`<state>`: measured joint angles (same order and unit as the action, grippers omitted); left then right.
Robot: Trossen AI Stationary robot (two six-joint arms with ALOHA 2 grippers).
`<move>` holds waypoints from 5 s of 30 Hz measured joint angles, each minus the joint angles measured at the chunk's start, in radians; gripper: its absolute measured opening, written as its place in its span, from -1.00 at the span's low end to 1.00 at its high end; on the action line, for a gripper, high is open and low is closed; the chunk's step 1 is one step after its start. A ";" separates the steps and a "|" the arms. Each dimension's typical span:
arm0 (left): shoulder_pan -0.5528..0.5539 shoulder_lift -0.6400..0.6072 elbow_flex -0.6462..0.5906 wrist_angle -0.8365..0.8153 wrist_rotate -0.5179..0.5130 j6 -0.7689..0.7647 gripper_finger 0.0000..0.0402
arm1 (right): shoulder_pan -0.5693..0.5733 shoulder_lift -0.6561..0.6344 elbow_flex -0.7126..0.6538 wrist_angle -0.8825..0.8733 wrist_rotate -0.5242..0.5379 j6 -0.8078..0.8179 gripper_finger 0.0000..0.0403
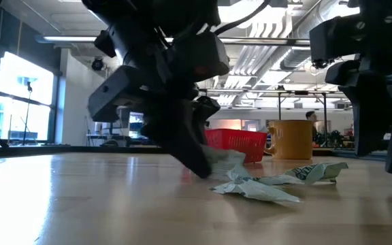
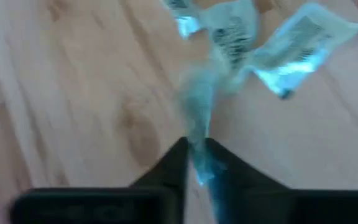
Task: Pick and place items into bin
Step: Put the white stevia packet into the red bin
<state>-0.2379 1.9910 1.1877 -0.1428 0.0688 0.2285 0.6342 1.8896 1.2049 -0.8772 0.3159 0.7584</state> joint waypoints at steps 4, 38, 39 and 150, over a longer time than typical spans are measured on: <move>0.003 0.002 0.043 -0.062 -0.030 -0.041 -0.89 | 0.000 0.000 0.000 -0.037 0.015 0.002 0.01; 0.318 -0.008 0.497 -0.763 -0.120 -0.465 -0.08 | 0.061 -0.071 -0.011 -0.235 0.280 0.269 0.01; 0.308 -0.016 0.497 -0.788 -0.127 -0.499 -0.03 | 0.051 -0.071 -0.011 -0.257 0.290 0.358 0.00; -0.122 0.093 0.330 -0.180 -0.157 -0.526 0.50 | 0.144 -0.428 -0.251 0.047 0.222 0.344 0.36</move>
<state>-0.3599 2.0843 1.5174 -0.3231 -0.0887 -0.2973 0.7787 1.4612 0.9543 -0.8302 0.5379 1.1026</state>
